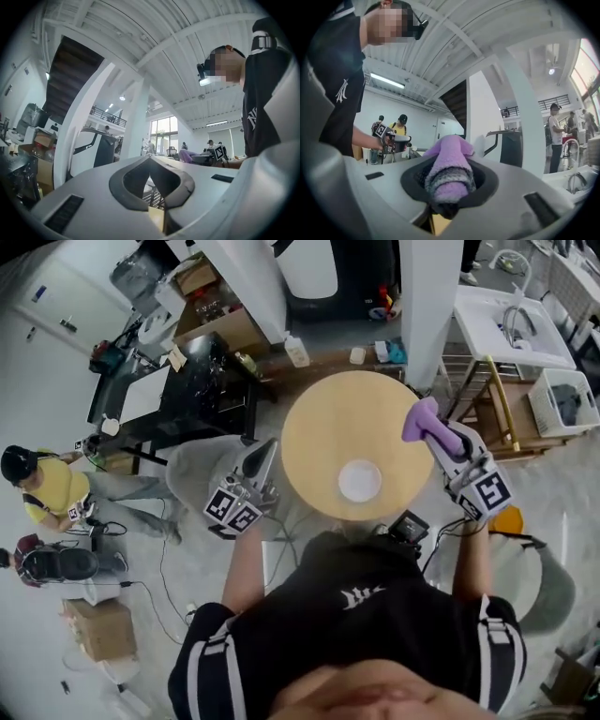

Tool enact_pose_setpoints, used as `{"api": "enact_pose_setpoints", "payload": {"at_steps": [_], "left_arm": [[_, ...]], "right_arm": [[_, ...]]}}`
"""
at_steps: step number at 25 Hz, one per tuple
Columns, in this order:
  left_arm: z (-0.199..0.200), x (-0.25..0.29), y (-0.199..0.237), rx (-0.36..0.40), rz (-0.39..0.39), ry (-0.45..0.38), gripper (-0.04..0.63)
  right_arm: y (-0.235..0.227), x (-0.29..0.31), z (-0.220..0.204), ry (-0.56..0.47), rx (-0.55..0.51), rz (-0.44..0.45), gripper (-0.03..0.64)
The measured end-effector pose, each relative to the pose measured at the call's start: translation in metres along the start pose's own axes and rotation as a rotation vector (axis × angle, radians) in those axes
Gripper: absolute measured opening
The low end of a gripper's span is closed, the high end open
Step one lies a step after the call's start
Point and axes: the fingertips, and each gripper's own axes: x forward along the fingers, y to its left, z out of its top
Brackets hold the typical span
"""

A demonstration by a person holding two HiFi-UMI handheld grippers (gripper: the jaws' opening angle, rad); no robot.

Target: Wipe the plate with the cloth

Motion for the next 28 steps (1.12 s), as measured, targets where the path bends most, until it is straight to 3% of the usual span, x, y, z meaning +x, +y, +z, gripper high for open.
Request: {"api": "enact_pose_setpoints", "payload": {"at_steps": [7, 12, 15, 17, 23, 26, 28], "left_arm": [[-0.004, 0.011, -0.018, -0.021, -0.07, 0.039, 0.013], [-0.007, 0.009, -0.048, -0.075, -0.203, 0.017, 0.012], [0.002, 0.009, -0.067, -0.056, -0.292, -0.015, 0.012], [0.009, 0.002, -0.08, -0.04, -0.341, -0.029, 0.013], [0.021, -0.063, -0.118, -0.013, -0.419, -0.029, 0.013], [0.026, -0.101, -0.126, -0.044, -0.403, -0.039, 0.014], [0.022, -0.128, -0.132, -0.051, -0.396, -0.028, 0.012]], "right_arm": [[0.014, -0.001, -0.003, -0.038, 0.075, 0.109, 0.095], [0.051, -0.013, 0.008, -0.03, -0.014, 0.195, 0.095], [0.072, -0.023, 0.015, 0.007, -0.057, 0.203, 0.096], [0.091, -0.03, 0.024, 0.004, -0.032, 0.204, 0.096], [0.176, -0.046, 0.041, -0.037, 0.047, 0.347, 0.095], [0.203, -0.037, 0.04, 0.022, 0.012, 0.275, 0.095], [0.228, -0.034, 0.044, 0.0, 0.018, 0.274, 0.097]]}}
